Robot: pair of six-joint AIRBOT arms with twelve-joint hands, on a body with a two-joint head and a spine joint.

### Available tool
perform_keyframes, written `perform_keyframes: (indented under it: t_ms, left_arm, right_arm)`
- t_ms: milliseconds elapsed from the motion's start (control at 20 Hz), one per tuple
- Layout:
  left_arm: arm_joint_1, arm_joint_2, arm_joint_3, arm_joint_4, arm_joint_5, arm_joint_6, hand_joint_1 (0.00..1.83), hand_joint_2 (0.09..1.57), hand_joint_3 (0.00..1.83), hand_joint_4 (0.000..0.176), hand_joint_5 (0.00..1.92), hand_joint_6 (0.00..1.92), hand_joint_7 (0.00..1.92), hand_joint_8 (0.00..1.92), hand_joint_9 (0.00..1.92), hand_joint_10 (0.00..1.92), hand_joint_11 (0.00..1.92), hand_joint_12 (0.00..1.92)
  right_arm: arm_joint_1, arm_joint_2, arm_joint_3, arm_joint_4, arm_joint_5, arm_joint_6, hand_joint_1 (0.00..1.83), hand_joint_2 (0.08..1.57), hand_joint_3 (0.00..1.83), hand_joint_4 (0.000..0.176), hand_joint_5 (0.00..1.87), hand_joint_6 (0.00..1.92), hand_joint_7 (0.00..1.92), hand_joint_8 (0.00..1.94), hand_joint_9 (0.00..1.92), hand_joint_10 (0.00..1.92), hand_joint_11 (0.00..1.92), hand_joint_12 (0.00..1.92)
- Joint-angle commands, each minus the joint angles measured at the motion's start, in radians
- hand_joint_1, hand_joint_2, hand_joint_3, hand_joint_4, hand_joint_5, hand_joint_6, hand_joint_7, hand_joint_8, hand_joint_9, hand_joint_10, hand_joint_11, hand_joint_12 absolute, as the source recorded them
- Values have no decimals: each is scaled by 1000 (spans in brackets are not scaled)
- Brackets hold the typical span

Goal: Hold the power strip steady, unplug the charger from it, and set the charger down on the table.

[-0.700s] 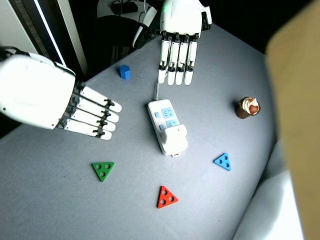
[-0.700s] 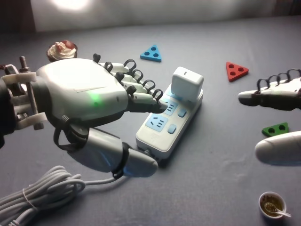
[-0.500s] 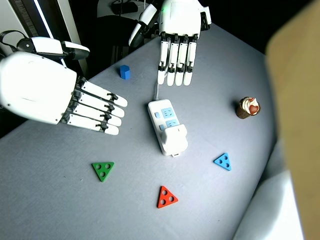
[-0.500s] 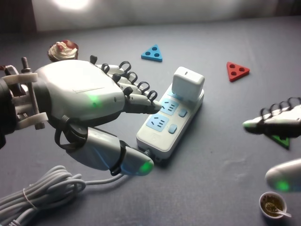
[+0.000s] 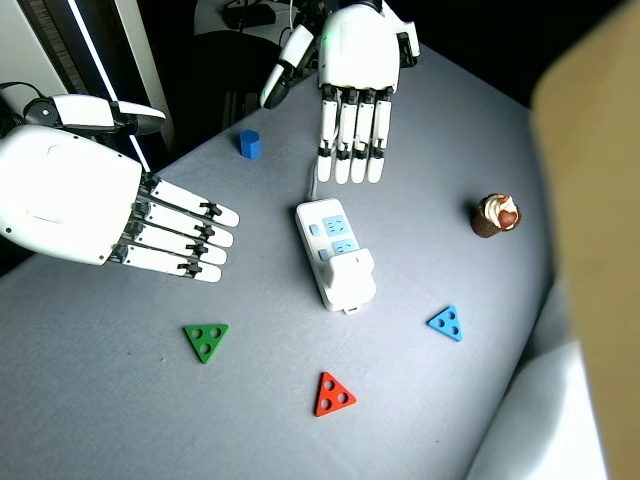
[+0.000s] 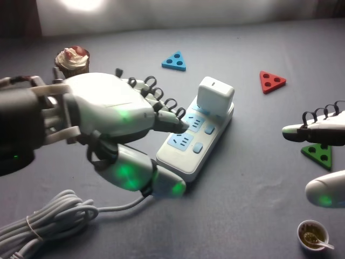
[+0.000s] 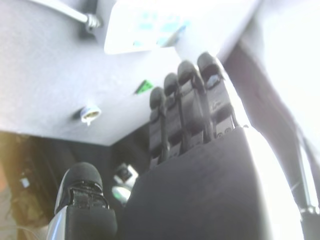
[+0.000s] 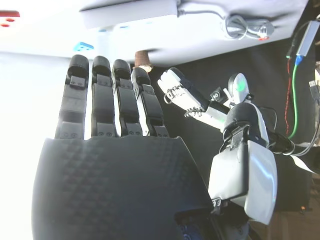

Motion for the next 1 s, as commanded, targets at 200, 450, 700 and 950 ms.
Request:
perform_keyframes:
  t_ms: [200,450,700,950]
  left_arm:
    - [18,-81,41,-26,-75,0,0,1105,4,0,272,4,294,8,280,6,125,269]
    - [38,-127,85,-29,-79,-6,0,1104,2,0,292,8,305,7,281,3,117,264]
    - [72,-187,138,-103,-104,65,0,1101,0,0,285,3,309,7,296,8,144,275]
    - [92,-235,175,-403,-132,352,0,1102,1,0,279,0,292,0,274,0,124,266]
  right_arm:
    - [41,-9,-9,35,22,4,0,995,4,0,97,0,126,0,123,0,62,137]
    - [72,-24,5,52,5,4,5,998,2,0,107,6,130,8,134,8,100,154]
    - [103,-30,42,35,-16,4,0,976,0,0,110,6,127,5,137,8,94,154]
    - [116,-36,47,87,-6,4,1,988,0,0,103,3,130,5,139,6,87,151]
